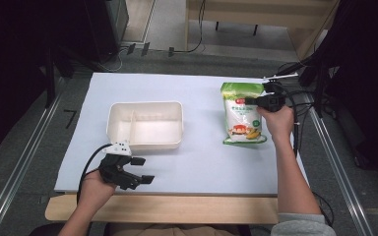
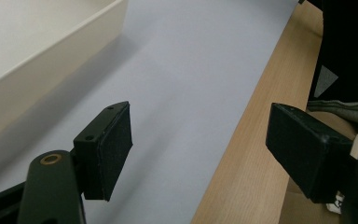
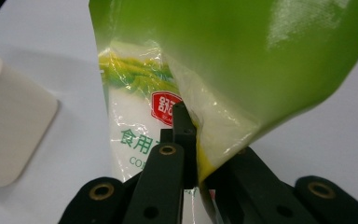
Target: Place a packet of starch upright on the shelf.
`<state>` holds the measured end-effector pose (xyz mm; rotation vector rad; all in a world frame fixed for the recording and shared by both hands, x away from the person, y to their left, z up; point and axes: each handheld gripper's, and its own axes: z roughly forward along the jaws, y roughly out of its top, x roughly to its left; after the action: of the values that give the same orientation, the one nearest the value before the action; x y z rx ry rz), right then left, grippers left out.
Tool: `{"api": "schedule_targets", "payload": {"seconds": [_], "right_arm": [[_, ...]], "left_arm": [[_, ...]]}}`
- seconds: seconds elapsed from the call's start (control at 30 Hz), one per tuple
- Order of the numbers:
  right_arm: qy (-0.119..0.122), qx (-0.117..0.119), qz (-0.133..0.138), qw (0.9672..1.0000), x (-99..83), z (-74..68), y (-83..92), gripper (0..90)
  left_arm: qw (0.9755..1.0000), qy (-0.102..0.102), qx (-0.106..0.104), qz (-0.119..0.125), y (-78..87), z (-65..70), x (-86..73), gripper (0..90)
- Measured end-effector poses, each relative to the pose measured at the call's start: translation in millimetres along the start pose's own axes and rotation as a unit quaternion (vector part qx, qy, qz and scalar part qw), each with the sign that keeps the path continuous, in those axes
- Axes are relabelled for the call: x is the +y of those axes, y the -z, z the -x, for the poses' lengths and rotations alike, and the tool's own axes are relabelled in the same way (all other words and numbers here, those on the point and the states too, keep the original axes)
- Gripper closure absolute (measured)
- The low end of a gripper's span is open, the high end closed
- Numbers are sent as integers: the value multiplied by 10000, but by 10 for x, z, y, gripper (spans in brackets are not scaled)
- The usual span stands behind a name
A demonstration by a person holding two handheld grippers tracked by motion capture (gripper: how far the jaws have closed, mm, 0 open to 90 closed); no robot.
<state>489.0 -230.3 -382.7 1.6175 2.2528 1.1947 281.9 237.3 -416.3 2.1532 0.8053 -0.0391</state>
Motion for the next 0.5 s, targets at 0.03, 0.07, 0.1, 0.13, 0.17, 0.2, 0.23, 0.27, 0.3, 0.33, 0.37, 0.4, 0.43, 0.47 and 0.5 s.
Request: {"api": "schedule_targets", "payload": {"seconds": [0.03,0.07,0.1,0.13,0.17,0.2,0.23,0.27,0.3,0.33,0.37,0.4,0.43,0.47,0.5], "right_arm": [[0,0,0,10000,0,0,0,900],[34,58,14,10000,5,-56,57,900],[63,88,20,9999,6,-83,82,900],[63,88,20,9999,6,-83,82,900],[101,112,36,9999,5,-134,122,900],[136,126,31,9998,4,-153,137,900],[136,126,31,9998,4,-153,137,900],[130,210,22,9997,1,-190,172,900],[130,210,22,9997,1,-190,172,900],[161,286,11,9995,-1,-230,215,900],[175,296,8,9994,-3,-258,240,900],[237,295,12,9993,-6,-282,263,900],[237,295,12,9993,-6,-282,263,900],[274,291,11,9992,-8,-309,285,900],[336,313,-3,9989,-12,-360,325,900]], "left_arm": [[10000,0,0,0,0,0,0,235],[10000,-11,19,-39,-4,-8,12,235],[10000,-10,11,-43,-9,-11,16,235],[10000,-10,11,-43,-9,-11,16,236],[10000,-24,-12,-54,-17,-18,26,236],[10000,-15,-12,-55,-21,-17,30,236],[10000,-15,-12,-55,-21,-17,30,235],[10000,-23,-21,-54,-21,-27,40,236],[10000,-23,-21,-54,-21,-27,40,235],[10000,-19,-38,-21,-26,-34,44,235],[10000,-20,-53,-17,-27,-40,50,236],[10000,-2,-55,-6,-31,-42,55,235],[10000,-16,-65,-13,-33,-47,61,235],[10000,-26,-73,-20,-37,-50,68,235],[10000,-29,-86,-20,-42,-50,74,235]]}}
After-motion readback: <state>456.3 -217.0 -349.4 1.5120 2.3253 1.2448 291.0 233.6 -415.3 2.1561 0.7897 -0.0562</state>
